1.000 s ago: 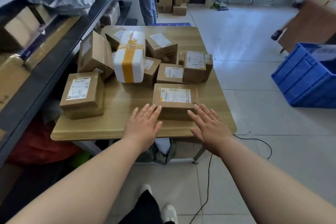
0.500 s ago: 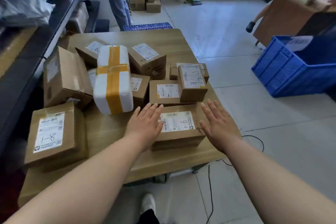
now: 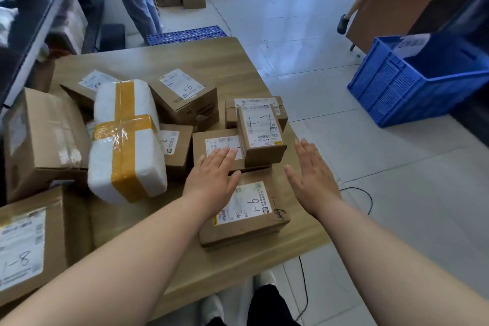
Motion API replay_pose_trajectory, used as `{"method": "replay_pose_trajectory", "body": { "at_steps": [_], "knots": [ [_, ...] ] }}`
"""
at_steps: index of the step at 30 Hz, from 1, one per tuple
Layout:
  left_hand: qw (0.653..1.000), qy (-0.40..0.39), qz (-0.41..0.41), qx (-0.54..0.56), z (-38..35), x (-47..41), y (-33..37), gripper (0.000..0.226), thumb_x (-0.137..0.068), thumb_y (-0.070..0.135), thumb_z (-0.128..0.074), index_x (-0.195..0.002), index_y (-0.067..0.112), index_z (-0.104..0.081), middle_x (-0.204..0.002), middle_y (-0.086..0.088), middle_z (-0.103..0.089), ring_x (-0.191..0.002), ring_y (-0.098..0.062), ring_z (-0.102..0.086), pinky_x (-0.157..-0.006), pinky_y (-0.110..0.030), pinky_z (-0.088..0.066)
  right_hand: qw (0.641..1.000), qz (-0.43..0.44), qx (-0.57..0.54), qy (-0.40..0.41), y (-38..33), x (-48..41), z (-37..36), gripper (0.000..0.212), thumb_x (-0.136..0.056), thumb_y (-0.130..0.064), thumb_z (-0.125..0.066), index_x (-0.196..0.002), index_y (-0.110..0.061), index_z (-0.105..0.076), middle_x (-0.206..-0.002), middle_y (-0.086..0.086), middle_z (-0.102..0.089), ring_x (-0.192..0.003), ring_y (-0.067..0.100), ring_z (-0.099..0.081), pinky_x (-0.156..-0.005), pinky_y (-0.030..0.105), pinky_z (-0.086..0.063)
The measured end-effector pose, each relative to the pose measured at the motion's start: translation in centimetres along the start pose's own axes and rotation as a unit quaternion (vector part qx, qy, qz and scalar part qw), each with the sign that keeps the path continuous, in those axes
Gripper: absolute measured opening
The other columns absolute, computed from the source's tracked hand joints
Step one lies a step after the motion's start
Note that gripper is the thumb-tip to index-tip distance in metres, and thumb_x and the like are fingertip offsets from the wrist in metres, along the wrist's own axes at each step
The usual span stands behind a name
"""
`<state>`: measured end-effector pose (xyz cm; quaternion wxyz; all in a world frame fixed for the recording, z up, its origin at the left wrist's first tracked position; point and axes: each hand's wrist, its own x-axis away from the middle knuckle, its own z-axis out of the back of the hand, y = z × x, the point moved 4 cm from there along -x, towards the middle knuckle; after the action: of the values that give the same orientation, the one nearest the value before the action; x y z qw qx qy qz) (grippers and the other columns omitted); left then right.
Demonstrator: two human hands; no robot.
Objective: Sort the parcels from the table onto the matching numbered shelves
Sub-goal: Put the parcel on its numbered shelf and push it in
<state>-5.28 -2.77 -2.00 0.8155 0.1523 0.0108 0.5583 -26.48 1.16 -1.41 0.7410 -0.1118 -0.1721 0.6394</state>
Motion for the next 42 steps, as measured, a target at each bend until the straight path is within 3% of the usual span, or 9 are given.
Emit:
{"method": "replay_pose_trajectory", "body": {
  "at_steps": [13,15,17,21,23,29,32,36,42],
  "knots": [
    [0.991,0.035,0.11,0.073,1.4,-6.2,3.6,0.063,-0.102,0.048,-0.025,-0.154,0.025,0.002,-0.162,0.001,-0.002,-0.149,-0.015,0.0,-0.119,-0.035,-0.001,0.991,0.062,-0.098,-0.074,0.4,-9.2,1.5,0.065,-0.099,-0.047,-0.035,-0.153,-0.031,-0.003,-0.162,-0.008,-0.004,-0.148,0.014,-0.004,-0.12,0.043,-0.013],
    [0.963,0.022,0.175,0.202,0.4,-6.5,3.7,0.066,-0.101,0.048,-0.027,-0.154,0.023,0.004,-0.162,0.0,-0.002,-0.149,-0.017,-0.002,-0.119,-0.038,-0.006,0.981,0.02,-0.146,-0.127,0.3,-9.4,1.0,0.068,-0.099,-0.046,-0.039,-0.153,-0.031,-0.002,-0.161,-0.005,-0.012,-0.147,0.019,-0.014,-0.116,0.044,-0.019],
    [0.905,0.028,0.239,0.35,-0.5,-6.8,3.6,0.068,-0.101,0.049,-0.03,-0.154,0.024,0.003,-0.162,-0.001,-0.011,-0.148,-0.022,-0.009,-0.12,-0.044,-0.013,0.958,-0.03,-0.215,-0.188,0.3,-9.4,-0.1,0.071,-0.099,-0.047,-0.04,-0.154,-0.031,0.002,-0.158,0.0,-0.025,-0.143,0.025,-0.027,-0.113,0.045,-0.025],
    [0.874,0.037,0.212,0.436,-1.1,-6.6,3.9,0.054,-0.099,0.045,-0.039,-0.149,0.029,-0.026,-0.145,0.006,-0.044,-0.137,-0.017,-0.038,-0.113,-0.046,-0.033,0.936,-0.02,-0.259,-0.238,-0.6,-9.0,-1.6,0.068,-0.098,-0.051,-0.037,-0.153,-0.033,-0.003,-0.15,0.001,-0.04,-0.133,0.025,-0.042,-0.11,0.044,-0.035],
    [0.855,0.064,0.211,0.469,-0.8,-5.8,3.5,0.052,-0.094,0.047,-0.044,-0.142,0.031,-0.036,-0.138,0.007,-0.051,-0.129,-0.014,-0.046,-0.108,-0.047,-0.04,0.927,-0.001,-0.275,-0.254,-1.4,-8.5,-1.8,0.068,-0.097,-0.051,-0.04,-0.153,-0.034,-0.005,-0.149,-0.002,-0.042,-0.133,0.022,-0.043,-0.109,0.04,-0.037],
    [0.835,0.161,0.27,0.452,-0.7,-1.2,0.8,0.053,-0.093,0.041,-0.052,-0.143,0.032,-0.038,-0.136,0.005,-0.052,-0.122,-0.012,-0.052,-0.1,-0.044,-0.048,0.915,0.07,-0.248,-0.311,-4.0,-6.6,-1.8,0.073,-0.096,-0.051,-0.042,-0.153,-0.035,0.002,-0.148,-0.001,-0.044,-0.13,0.021,-0.047,-0.105,0.039,-0.04],
    [0.818,0.208,0.291,0.451,-1.1,1.5,0.1,0.04,-0.094,0.033,-0.054,-0.133,0.033,-0.044,-0.131,0.005,-0.053,-0.113,-0.006,-0.053,-0.093,-0.03,-0.048,0.907,0.111,-0.219,-0.342,-5.3,-5.4,-2.2,0.074,-0.097,-0.051,-0.042,-0.151,-0.037,0.007,-0.148,-0.002,-0.043,-0.13,0.021,-0.047,-0.107,0.041,-0.039],
    [0.78,0.219,0.341,0.477,-1.9,4.3,-1.3,0.046,-0.096,0.025,-0.054,-0.14,0.032,-0.041,-0.131,-0.001,-0.053,-0.114,-0.015,-0.055,-0.091,-0.036,-0.05,0.896,0.146,-0.176,-0.38,-6.3,-4.0,-3.4,0.076,-0.096,-0.053,-0.041,-0.151,-0.037,0.008,-0.147,-0.002,-0.045,-0.126,0.02,-0.051,-0.103,0.041,-0.043],
    [0.782,0.193,0.369,0.464,-2.2,4.7,-2.2,0.047,-0.097,0.027,-0.054,-0.141,0.032,-0.04,-0.134,-0.002,-0.051,-0.114,-0.016,-0.055,-0.09,-0.034,-0.049,0.888,0.146,-0.179,-0.399,-6.4,-3.9,-3.9,0.077,-0.094,-0.052,-0.047,-0.152,-0.036,0.002,-0.15,-0.005,-0.041,-0.128,0.017,-0.049,-0.104,0.036,-0.04]
  ]
}}
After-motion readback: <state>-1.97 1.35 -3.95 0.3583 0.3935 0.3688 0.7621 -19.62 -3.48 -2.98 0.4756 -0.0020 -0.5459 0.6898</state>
